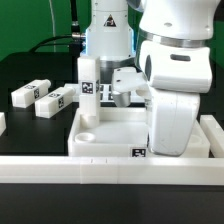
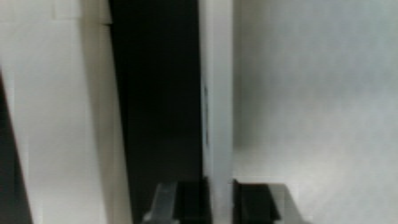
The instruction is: Assemble desk
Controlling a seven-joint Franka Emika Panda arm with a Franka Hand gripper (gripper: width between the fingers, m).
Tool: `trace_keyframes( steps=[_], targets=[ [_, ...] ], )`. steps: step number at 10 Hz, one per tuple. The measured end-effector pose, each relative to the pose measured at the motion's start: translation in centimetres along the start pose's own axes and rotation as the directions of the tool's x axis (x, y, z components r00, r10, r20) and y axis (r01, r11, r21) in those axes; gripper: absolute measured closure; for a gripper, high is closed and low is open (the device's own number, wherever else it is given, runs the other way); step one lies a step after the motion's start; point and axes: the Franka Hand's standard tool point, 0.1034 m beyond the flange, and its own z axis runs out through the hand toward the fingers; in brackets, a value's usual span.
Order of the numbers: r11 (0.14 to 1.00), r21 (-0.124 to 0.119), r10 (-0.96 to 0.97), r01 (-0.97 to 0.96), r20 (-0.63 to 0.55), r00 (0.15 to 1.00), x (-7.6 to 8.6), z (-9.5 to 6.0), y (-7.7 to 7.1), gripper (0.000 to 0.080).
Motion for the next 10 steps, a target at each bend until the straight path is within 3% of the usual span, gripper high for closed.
trace_keyframes(
  steps=[2,5,6,7,8,9,10],
  targets=[
    [1.0,-0.004,0.018,-0.018,0.001,1.0,0.7,-0.3,0.5,0.0739],
    [1.0,0.009,0.02,-0.02,0.012,1.0,-0.3,-1.0,0.9,0.0739],
    [1.0,0.008,0.016,-0.016,0.02,1.0,-0.7,-1.7,1.0,0.052],
    [1.0,0.016,0.023,-0.023,0.023,0.999,-1.1,-2.7,1.0,0.037],
    [1.0,0.013,0.028,-0.028,0.024,0.999,-1.3,-3.9,1.1,0.037],
    [0.999,0.01,0.034,-0.034,0.025,0.999,-1.7,-4.9,1.2,0.0237],
    [0.999,-0.001,0.041,-0.041,0.025,0.999,-2.3,-5.9,1.3,0.0177]
  ],
)
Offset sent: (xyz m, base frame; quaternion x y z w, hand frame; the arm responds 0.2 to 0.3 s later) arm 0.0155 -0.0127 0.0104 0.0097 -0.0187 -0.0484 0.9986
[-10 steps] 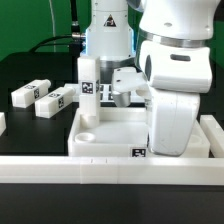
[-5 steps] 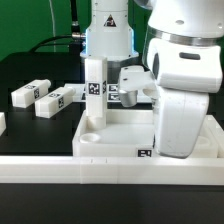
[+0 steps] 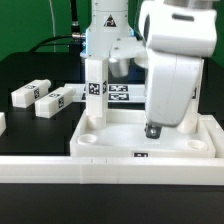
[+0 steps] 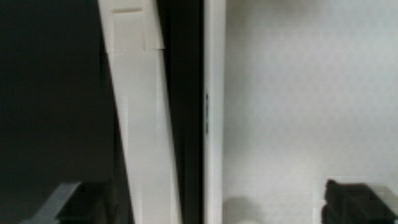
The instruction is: Assemble desk
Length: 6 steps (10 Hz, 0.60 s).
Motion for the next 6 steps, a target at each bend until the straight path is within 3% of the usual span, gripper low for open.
trace_keyframes(
  steps=[2,3,4,6],
  targets=[
    [0.999,-0.033,0.019,-0.018,0.012,1.0,-2.5,-1.6,-0.6,0.0154],
    [0.999,-0.037,0.037,-0.036,0.016,0.999,-3.9,-2.2,-0.9,0.0151],
    [0.997,-0.052,0.05,-0.049,0.018,0.999,-4.7,-3.0,-0.2,0.0151],
    [0.995,-0.052,0.087,-0.086,0.016,0.996,-4.6,-2.8,-0.3,0.015]
  ],
)
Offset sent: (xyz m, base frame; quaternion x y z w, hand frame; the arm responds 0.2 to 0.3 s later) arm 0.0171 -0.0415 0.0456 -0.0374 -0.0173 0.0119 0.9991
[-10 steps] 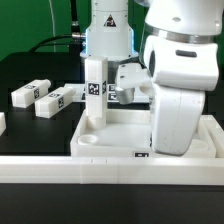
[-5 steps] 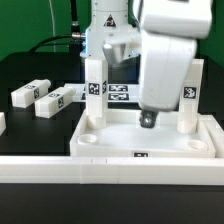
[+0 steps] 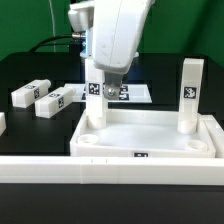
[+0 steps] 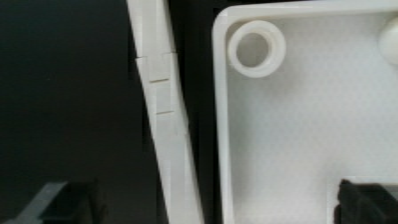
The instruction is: Assemble desk
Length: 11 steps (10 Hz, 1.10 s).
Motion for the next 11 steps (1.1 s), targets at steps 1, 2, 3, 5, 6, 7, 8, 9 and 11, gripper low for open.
trace_keyframes(
  steps=[1,2,3,5,6,7,8,9,11],
  targets=[
    [1.0,0.0,0.016,-0.016,0.0,1.0,0.0,0.0,0.0,0.015],
    [0.993,0.001,0.12,-0.12,0.0,0.993,-0.2,0.0,0.0,0.015],
    [0.971,0.005,0.239,-0.239,0.007,0.971,-0.8,0.0,0.0,0.015],
    [0.906,0.058,0.416,-0.42,0.069,0.907,-3.7,-0.3,-0.6,0.015],
    [0.869,0.07,0.484,-0.49,0.096,0.87,-4.9,-0.2,-0.9,0.015],
    [0.849,0.071,0.516,-0.524,0.106,0.85,-5.3,-0.2,-1.0,0.015],
    [0.8,0.061,0.589,-0.597,0.113,0.801,-5.2,-0.1,-1.1,0.015],
    [0.752,0.053,0.649,-0.657,0.118,0.752,-5.1,0.0,-1.1,0.015],
    [0.646,0.049,0.752,-0.762,0.127,0.646,-5.3,0.1,-1.3,0.015]
  ],
)
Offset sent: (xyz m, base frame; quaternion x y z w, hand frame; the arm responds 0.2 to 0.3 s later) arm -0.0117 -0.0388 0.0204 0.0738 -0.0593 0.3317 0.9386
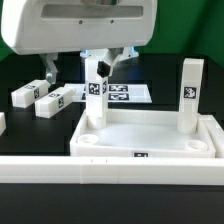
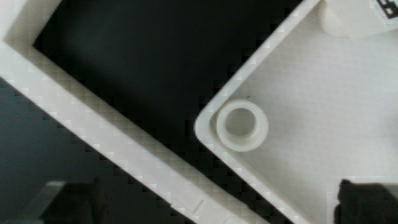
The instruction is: Assemble desk
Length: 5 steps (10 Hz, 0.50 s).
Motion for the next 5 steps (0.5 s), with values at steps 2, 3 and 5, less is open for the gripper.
trace_keyframes(
  steps=[2,3,5],
  targets=[
    [0.976,0.077,0.203,-0.204,0.02,0.979,-3.3,0.6,2.0,0.015],
    [0.96,0.095,0.263,-0.264,0.024,0.964,-5.0,1.2,3.2,0.015],
    [0.902,0.103,0.419,-0.42,0.036,0.907,-7.3,2.6,3.6,0.015]
  ],
)
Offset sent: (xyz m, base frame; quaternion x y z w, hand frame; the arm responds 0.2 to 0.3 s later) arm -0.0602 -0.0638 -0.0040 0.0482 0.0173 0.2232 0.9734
